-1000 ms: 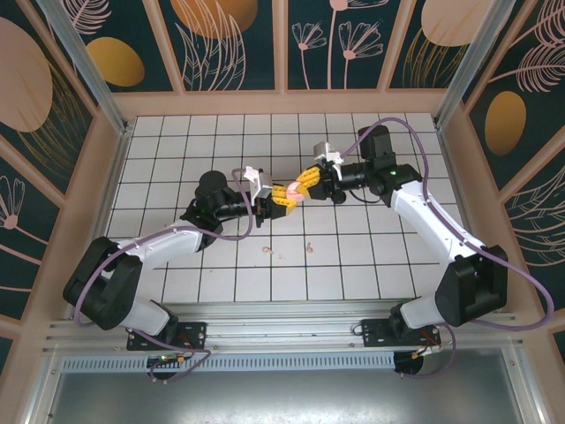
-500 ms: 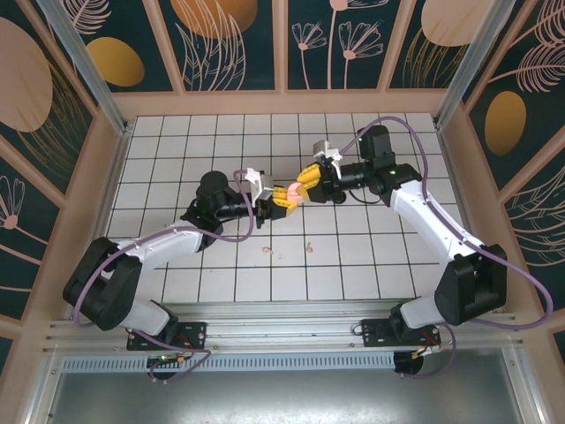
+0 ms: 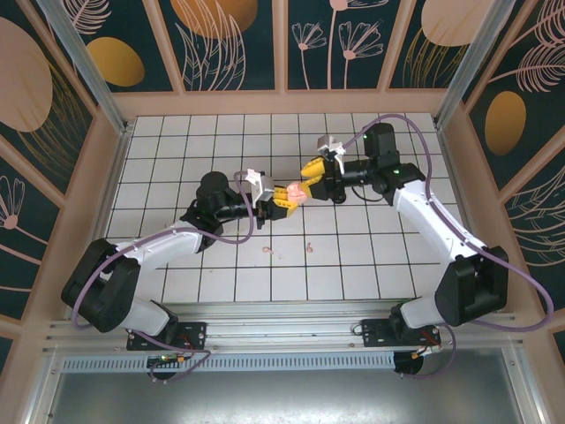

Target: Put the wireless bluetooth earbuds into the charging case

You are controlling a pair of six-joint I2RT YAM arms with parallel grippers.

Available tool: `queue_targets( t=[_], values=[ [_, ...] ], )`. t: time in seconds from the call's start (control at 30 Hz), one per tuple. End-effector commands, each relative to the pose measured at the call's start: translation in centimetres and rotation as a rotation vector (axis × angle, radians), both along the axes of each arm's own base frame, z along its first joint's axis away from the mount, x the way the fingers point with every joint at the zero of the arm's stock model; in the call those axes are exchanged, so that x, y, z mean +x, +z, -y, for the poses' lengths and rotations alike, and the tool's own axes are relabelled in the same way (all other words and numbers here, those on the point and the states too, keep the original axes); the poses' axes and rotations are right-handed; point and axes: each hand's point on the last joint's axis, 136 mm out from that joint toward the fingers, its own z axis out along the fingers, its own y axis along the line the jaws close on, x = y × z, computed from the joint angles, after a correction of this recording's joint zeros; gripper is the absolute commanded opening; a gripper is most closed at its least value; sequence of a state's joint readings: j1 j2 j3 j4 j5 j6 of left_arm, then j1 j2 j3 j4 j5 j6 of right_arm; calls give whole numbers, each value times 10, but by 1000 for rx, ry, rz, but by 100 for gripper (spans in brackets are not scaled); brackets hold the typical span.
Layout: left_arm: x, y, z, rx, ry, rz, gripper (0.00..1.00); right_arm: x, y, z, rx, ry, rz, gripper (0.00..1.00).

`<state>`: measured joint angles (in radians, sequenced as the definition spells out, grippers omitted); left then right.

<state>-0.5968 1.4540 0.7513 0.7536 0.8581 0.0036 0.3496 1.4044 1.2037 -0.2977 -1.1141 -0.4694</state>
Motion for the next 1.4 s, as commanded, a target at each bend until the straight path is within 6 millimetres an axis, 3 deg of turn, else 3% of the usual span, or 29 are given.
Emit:
queue_targets(
  t=[0.0,0.1,0.23,0.43,0.6,0.83,1.0,1.13,1.27,1.37],
  values=[
    [2,-5,1,-4,19,6,9,-13,31,7,46,-6,38,49],
    [5,-10,0,-20,37,-14,8,-14,31,13,24,-73,-1,51],
    [9,-21,-2,-29,71,-48,7,-6,15,27,-41,-256,-119,52],
    [14,-40,-16,-37,140,-94,7,3,-34,58,-183,-590,-416,46],
    [19,-51,-33,-55,195,-136,7,-13,-87,71,-345,-784,-687,42],
    [23,-61,-47,-54,252,-165,7,-48,-164,46,-534,-831,-950,41],
    [23,-65,-51,-52,271,-179,7,-52,-199,31,-638,-803,-979,36],
    [23,-66,-55,-53,291,-180,7,-44,-213,21,-654,-772,-976,35],
    [24,-67,-61,-54,316,-188,7,-34,-212,3,-615,-711,-942,38],
    [25,-69,-65,-53,332,-194,7,-26,-221,8,-665,-720,-874,39]
  ],
)
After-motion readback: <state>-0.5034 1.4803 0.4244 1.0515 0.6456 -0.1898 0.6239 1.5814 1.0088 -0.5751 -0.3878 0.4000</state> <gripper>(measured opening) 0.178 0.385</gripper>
